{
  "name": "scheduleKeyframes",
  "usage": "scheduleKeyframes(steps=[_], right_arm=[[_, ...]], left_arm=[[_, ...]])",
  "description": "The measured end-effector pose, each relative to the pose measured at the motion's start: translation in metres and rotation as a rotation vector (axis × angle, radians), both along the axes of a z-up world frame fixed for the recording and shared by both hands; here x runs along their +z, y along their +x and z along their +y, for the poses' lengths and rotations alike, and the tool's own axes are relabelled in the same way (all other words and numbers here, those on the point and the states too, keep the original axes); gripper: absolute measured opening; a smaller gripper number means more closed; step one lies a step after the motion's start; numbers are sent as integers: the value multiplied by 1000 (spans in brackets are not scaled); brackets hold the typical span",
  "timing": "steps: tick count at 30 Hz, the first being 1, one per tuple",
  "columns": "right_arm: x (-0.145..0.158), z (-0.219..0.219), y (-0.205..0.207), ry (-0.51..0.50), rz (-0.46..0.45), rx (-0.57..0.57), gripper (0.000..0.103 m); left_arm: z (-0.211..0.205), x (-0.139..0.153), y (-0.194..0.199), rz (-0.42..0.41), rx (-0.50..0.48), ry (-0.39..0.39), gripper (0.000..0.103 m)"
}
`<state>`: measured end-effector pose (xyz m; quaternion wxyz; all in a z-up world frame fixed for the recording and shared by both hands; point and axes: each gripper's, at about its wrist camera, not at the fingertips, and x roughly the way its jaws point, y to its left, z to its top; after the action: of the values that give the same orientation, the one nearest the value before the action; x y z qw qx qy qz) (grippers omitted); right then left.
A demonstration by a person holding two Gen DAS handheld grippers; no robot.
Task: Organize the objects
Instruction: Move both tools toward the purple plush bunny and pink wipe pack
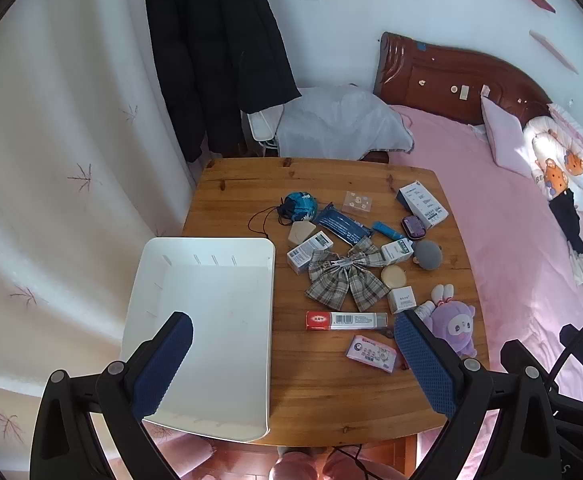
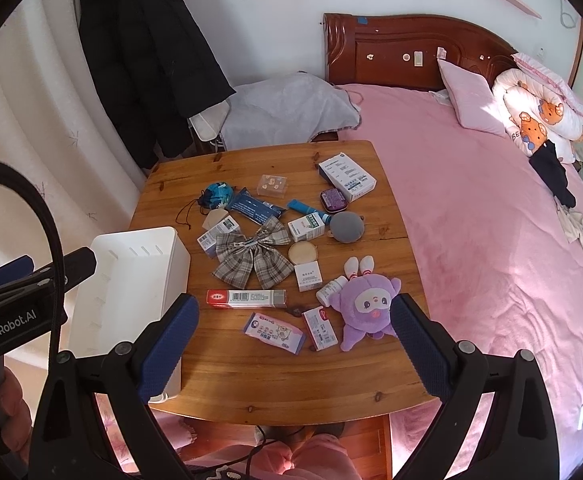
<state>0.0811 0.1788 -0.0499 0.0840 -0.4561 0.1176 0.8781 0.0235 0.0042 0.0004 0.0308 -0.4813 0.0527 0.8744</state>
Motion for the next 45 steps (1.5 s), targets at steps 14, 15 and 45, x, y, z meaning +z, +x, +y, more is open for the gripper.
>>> scheduleKeyframes(steps=[14,15,45], right_arm=[[0,3,6,-2,-8,-5,97],[0,3,6,-2,-8,-5,97],[-4,9,19,-13,-14,-52,97]], left_arm=[[-2,2,-3,-13,-32,-15,101],[-1,2,-3,-17,-33,-15,101],[4,-1,2,-24,-102,-40,101]])
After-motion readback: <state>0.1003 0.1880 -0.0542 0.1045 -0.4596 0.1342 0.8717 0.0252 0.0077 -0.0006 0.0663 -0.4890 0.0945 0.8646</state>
